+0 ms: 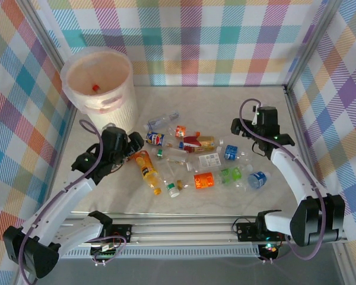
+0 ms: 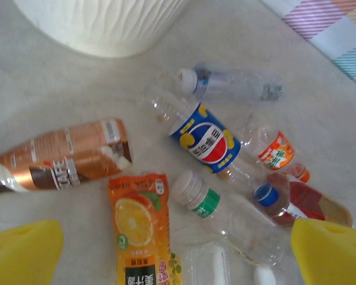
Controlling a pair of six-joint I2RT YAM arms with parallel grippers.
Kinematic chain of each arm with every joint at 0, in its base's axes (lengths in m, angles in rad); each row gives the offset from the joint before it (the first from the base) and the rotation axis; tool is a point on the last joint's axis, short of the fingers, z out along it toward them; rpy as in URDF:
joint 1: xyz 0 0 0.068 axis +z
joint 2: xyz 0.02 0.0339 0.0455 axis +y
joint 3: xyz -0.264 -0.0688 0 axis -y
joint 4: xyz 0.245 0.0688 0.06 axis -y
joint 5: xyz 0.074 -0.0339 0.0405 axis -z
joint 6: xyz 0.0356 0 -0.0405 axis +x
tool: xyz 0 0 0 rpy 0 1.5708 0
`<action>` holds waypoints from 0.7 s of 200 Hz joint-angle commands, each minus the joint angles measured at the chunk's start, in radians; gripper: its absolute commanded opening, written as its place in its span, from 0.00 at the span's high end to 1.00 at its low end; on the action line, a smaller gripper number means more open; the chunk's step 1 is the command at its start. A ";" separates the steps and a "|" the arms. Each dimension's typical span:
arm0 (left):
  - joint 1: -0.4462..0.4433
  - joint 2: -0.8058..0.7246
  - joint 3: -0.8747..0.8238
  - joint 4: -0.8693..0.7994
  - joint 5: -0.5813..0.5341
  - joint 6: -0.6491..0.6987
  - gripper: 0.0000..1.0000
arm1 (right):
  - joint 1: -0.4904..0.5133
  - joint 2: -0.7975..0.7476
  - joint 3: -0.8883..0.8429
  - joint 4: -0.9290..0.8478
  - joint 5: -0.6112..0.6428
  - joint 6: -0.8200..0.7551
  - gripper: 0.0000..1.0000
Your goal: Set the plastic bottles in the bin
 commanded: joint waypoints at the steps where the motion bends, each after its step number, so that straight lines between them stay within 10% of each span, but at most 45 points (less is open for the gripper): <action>1: -0.053 0.004 -0.060 0.065 -0.035 -0.119 0.02 | 0.017 0.020 0.036 -0.143 0.031 0.046 0.00; 140: -0.132 0.227 -0.244 0.253 0.025 -0.052 0.15 | 0.103 -0.058 0.000 -0.172 0.129 0.111 0.00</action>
